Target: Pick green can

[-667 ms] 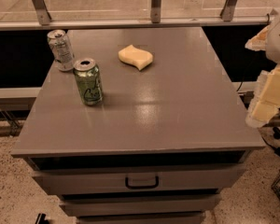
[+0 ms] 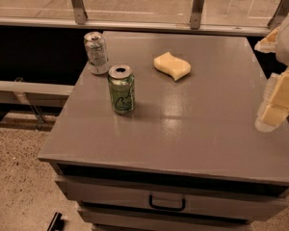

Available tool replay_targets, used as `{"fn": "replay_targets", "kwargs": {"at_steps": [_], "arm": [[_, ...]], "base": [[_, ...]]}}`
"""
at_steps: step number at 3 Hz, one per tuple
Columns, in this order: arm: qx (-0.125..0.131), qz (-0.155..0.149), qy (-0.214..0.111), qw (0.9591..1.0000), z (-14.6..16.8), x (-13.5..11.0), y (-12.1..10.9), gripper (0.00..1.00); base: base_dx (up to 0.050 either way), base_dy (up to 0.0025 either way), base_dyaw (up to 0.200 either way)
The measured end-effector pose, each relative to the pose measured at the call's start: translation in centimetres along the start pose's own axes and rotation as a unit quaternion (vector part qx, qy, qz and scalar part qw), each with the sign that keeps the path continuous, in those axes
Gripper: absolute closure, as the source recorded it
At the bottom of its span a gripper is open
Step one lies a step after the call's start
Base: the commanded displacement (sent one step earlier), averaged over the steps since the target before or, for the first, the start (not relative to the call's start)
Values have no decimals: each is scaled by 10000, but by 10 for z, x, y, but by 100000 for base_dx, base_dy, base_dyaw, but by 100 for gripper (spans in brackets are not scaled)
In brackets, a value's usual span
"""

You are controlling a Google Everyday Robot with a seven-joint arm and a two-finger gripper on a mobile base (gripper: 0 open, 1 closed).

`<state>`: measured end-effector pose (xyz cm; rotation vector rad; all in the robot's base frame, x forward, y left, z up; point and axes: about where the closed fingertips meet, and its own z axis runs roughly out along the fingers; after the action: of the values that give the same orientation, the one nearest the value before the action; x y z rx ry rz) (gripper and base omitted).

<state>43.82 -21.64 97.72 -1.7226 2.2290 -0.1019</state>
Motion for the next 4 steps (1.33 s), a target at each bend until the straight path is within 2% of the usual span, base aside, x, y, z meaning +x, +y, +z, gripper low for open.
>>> {"fn": "replay_targets", "kwargs": {"at_steps": [1,2,3,4], "arm": [[0,0,0,10000,0,0,0,0],[-66,-386,-299,9988,-1,-32,-7,0],[-172,-1099,-876,9899,5,-104,-17,0],[-127,-1606,-1439,9764,15,-170,-20,0]], "base": [[0,0,0],[0,0,0],[0,0,0],[0,0,0]]}}
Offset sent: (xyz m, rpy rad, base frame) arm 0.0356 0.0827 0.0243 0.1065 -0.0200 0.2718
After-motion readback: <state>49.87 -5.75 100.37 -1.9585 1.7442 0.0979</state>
